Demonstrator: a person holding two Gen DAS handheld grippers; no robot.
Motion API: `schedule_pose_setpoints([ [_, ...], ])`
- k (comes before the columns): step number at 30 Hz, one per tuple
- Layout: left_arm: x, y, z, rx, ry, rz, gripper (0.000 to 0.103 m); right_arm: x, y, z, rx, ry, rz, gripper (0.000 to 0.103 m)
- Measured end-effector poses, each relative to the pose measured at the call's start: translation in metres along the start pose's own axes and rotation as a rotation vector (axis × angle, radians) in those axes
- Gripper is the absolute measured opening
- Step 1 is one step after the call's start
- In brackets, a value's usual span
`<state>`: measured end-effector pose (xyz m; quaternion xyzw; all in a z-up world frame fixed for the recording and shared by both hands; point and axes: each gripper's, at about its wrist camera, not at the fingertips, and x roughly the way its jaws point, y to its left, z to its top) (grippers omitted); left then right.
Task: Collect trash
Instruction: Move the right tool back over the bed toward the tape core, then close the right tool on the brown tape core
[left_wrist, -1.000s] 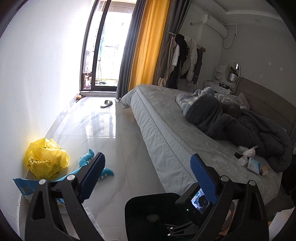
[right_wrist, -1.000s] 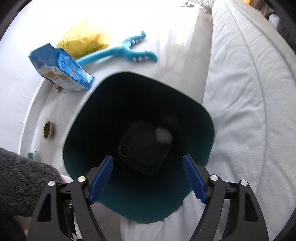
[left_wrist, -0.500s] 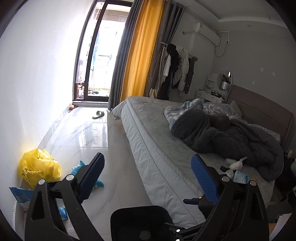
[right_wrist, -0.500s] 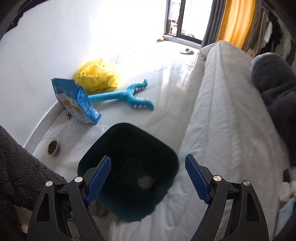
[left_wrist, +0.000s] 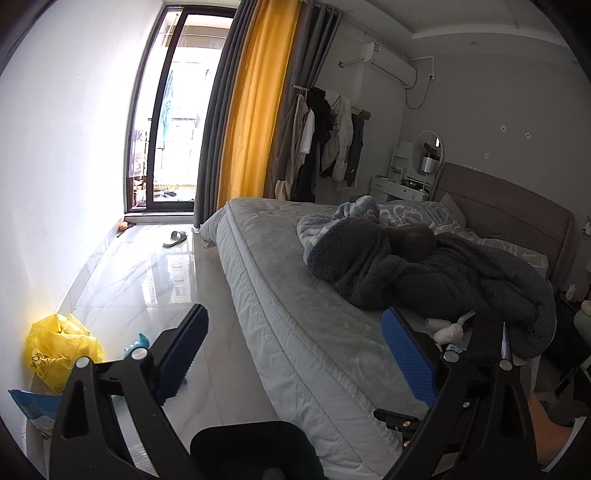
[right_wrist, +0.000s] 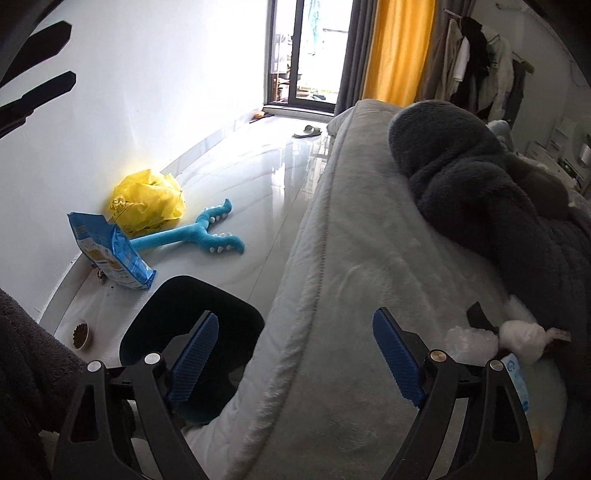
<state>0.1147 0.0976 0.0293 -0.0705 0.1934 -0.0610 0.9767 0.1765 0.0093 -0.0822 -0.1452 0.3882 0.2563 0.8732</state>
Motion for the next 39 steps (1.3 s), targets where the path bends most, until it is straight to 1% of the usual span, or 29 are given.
schedule_pose_setpoints([
  [4,0.009,-0.017,0.0,0.018,0.007,-0.024,0.096,-0.01,-0.024,-0.007,0.051,-0.013,-0.029,0.087],
  [9,0.021,-0.035,-0.005,0.041,0.027,-0.056,0.096,-0.016,-0.048,-0.017,0.104,0.001,-0.076,0.087],
  [13,0.03,-0.046,-0.009,0.051,0.042,-0.077,0.096,-0.028,-0.066,-0.026,0.139,-0.006,-0.109,0.087],
  [25,0.051,-0.089,-0.019,0.084,0.066,-0.178,0.096,-0.05,-0.12,-0.056,0.248,-0.006,-0.183,0.087],
  [31,0.068,-0.102,-0.025,0.072,0.102,-0.205,0.096,-0.059,-0.148,-0.069,0.311,-0.014,-0.206,0.088],
  [35,0.079,-0.108,-0.031,0.059,0.131,-0.209,0.096,-0.063,-0.167,-0.08,0.357,-0.016,-0.221,0.088],
  [37,0.081,-0.115,-0.034,0.076,0.135,-0.203,0.096,-0.066,-0.175,-0.085,0.382,-0.023,-0.222,0.088],
  [39,0.086,-0.123,-0.037,0.095,0.142,-0.21,0.096,-0.067,-0.184,-0.091,0.406,-0.011,-0.238,0.088],
])
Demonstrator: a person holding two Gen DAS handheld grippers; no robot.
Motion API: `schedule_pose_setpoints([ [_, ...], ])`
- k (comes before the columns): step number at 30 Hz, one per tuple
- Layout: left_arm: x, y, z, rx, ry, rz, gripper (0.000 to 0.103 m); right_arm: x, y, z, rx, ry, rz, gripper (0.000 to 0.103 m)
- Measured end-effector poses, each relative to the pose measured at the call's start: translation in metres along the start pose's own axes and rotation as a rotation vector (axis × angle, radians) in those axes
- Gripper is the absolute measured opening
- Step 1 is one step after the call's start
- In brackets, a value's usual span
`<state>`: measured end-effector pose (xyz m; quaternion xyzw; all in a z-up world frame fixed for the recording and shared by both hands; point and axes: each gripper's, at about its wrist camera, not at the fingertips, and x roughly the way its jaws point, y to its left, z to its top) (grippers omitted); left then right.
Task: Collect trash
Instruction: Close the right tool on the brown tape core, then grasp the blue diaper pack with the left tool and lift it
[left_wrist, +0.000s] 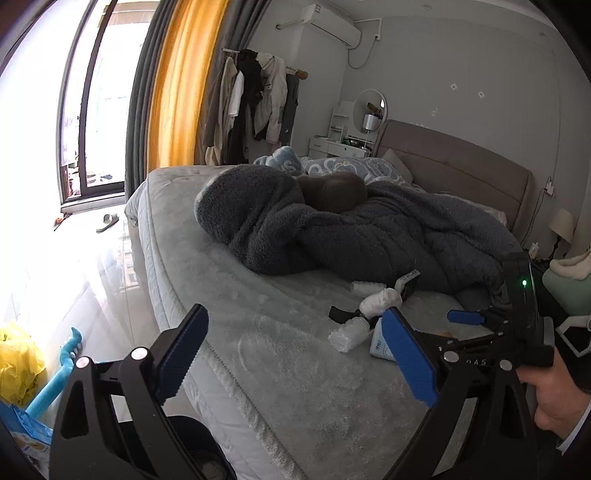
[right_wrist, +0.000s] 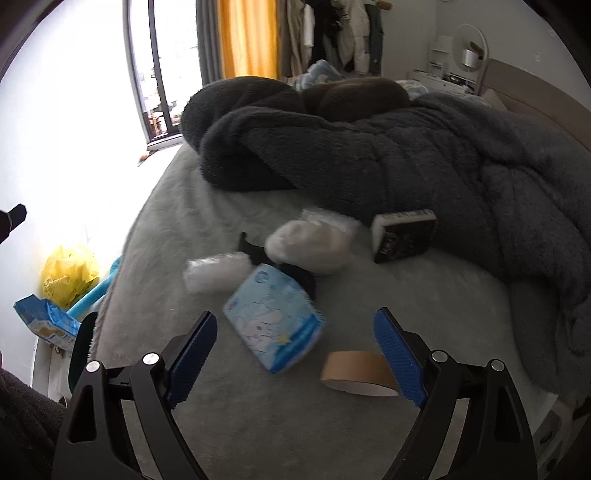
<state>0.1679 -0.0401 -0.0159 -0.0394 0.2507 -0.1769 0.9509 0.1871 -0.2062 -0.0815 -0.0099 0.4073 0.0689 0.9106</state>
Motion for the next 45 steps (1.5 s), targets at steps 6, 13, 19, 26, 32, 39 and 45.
schedule_pose_setpoints([
  [6,0.018,-0.017,-0.007,0.016,0.034,-0.046,0.096,0.005,-0.026,-0.01,0.054,0.037,-0.014,0.088],
  [13,0.036,-0.039,-0.012,0.05,0.058,-0.111,0.096,0.009,-0.049,-0.018,0.138,0.052,0.001,0.088],
  [19,0.052,-0.055,-0.018,0.081,0.09,-0.16,0.096,0.019,-0.063,-0.024,0.261,0.082,0.061,0.088],
  [26,0.079,-0.075,-0.029,0.121,0.161,-0.191,0.096,0.024,-0.072,-0.03,0.313,0.103,0.093,0.085],
  [32,0.099,-0.089,-0.042,0.15,0.213,-0.198,0.096,0.033,-0.078,-0.036,0.352,0.135,0.15,0.072],
  [39,0.115,-0.105,-0.051,0.172,0.242,-0.212,0.096,0.031,-0.082,-0.038,0.351,0.136,0.183,0.058],
  [45,0.125,-0.115,-0.056,0.174,0.26,-0.214,0.096,0.023,-0.088,-0.038,0.359,0.116,0.211,0.058],
])
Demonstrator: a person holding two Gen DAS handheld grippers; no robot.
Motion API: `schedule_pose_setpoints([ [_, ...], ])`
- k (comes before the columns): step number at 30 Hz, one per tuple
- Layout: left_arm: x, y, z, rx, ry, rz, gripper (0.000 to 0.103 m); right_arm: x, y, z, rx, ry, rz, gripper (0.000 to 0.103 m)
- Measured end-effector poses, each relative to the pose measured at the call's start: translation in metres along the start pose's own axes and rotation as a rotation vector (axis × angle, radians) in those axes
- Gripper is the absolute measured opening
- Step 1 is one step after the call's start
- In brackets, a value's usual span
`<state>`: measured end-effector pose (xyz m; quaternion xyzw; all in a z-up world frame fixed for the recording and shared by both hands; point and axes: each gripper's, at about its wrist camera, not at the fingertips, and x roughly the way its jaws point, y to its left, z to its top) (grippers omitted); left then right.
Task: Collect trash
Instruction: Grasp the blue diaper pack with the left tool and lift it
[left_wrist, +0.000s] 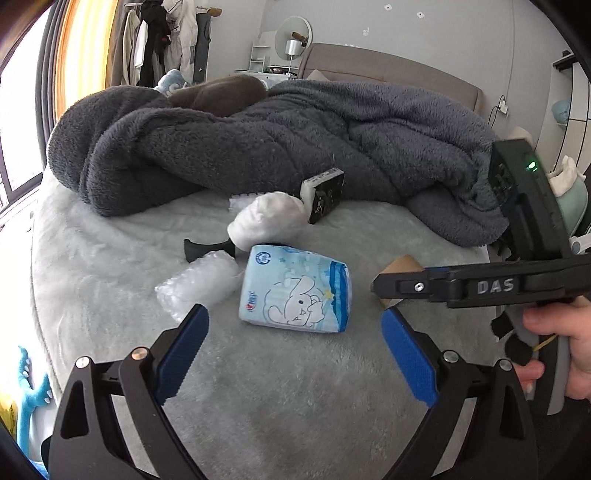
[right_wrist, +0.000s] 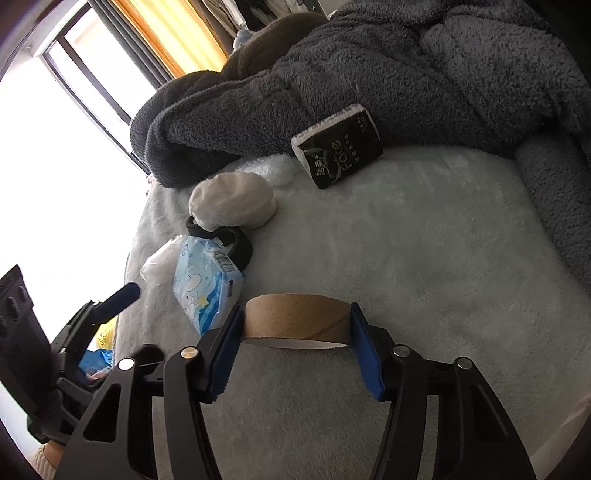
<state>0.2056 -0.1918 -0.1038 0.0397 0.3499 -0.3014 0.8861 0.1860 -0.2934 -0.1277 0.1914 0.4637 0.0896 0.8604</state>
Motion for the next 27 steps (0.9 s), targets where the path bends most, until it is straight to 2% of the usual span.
schedule_pose_setpoints([
  [7,0.015,0.002,0.002,-0.037,0.026,0.019,0.096,-0.016,-0.014,0.001,0.029,-0.04,0.033,0.058],
  [11,0.021,0.001,0.003,-0.052,0.04,-0.008,0.096,-0.022,-0.02,0.0,0.035,-0.052,0.046,0.058],
  [19,0.036,-0.008,0.005,0.012,0.072,0.05,0.096,-0.035,-0.029,-0.001,0.031,-0.075,0.071,0.058],
  [24,0.049,-0.006,0.002,0.004,0.112,0.077,0.096,-0.037,-0.03,-0.002,0.025,-0.07,0.073,0.058],
  [27,0.049,-0.003,0.003,-0.014,0.107,0.075,0.093,-0.038,-0.029,-0.002,0.02,-0.071,0.079,0.058],
])
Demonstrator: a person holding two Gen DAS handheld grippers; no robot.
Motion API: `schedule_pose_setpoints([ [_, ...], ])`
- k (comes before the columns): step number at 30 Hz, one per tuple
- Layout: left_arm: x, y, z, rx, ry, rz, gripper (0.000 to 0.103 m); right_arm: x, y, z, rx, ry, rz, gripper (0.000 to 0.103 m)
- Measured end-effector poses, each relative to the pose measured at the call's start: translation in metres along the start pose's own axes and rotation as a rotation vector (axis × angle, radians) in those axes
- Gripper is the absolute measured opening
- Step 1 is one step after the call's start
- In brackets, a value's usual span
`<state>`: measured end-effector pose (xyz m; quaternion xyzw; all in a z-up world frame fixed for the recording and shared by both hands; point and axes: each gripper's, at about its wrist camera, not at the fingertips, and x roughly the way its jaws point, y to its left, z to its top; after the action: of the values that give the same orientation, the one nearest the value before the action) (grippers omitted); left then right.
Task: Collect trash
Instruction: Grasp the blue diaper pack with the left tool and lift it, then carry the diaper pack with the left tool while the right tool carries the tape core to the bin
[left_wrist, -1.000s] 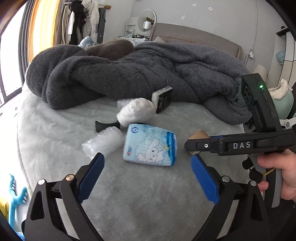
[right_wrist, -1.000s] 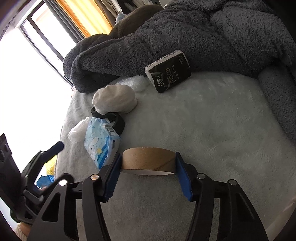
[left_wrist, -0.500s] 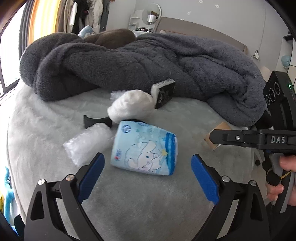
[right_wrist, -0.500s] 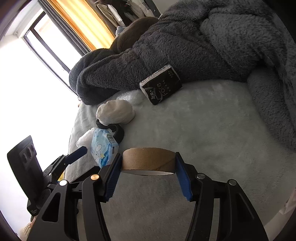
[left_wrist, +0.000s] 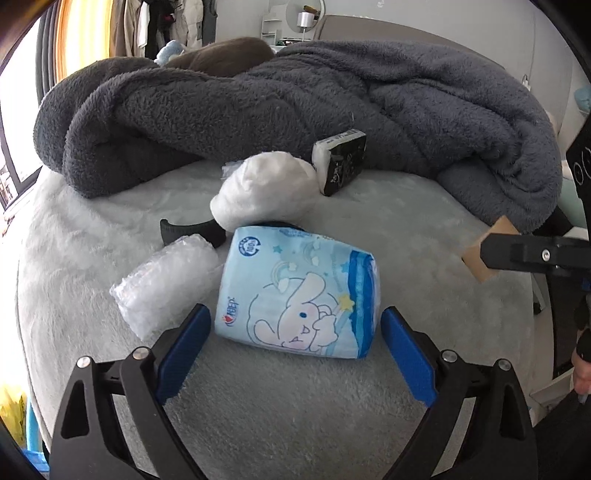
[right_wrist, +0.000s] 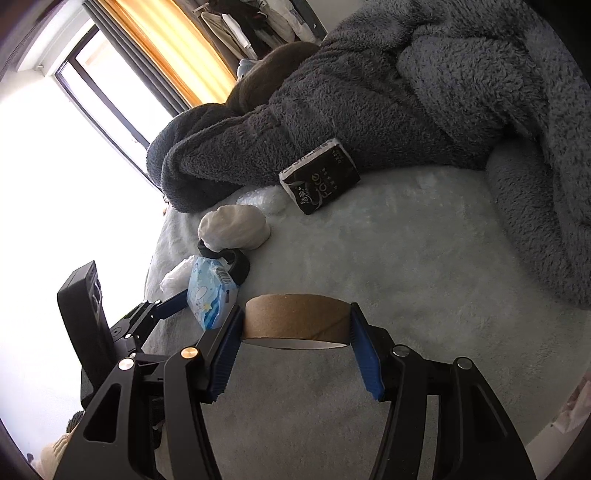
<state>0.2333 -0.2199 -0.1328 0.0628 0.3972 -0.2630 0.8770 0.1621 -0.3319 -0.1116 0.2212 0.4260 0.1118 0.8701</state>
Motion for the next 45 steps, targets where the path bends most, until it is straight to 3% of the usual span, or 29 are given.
schedule_pose_setpoints([
  [7,-0.002,0.0,-0.001,0.007,-0.005,0.009,0.078,-0.005,0.001,0.002,-0.006,-0.014,-0.009,0.058],
  [19,-0.035,-0.005,-0.009,0.014,-0.04,-0.01,0.077,-0.001,0.024,-0.003,-0.045,-0.009,-0.024,0.058],
  [28,-0.07,0.005,-0.023,-0.054,-0.082,-0.011,0.077,-0.001,0.053,-0.02,-0.12,0.011,-0.023,0.058],
  [36,-0.106,0.016,-0.043,-0.063,-0.118,0.068,0.077,-0.006,0.077,-0.035,-0.158,0.019,-0.006,0.058],
  [45,-0.138,0.057,-0.069,-0.175,-0.13,0.175,0.076,-0.009,0.106,-0.047,-0.17,0.0,0.021,0.058],
])
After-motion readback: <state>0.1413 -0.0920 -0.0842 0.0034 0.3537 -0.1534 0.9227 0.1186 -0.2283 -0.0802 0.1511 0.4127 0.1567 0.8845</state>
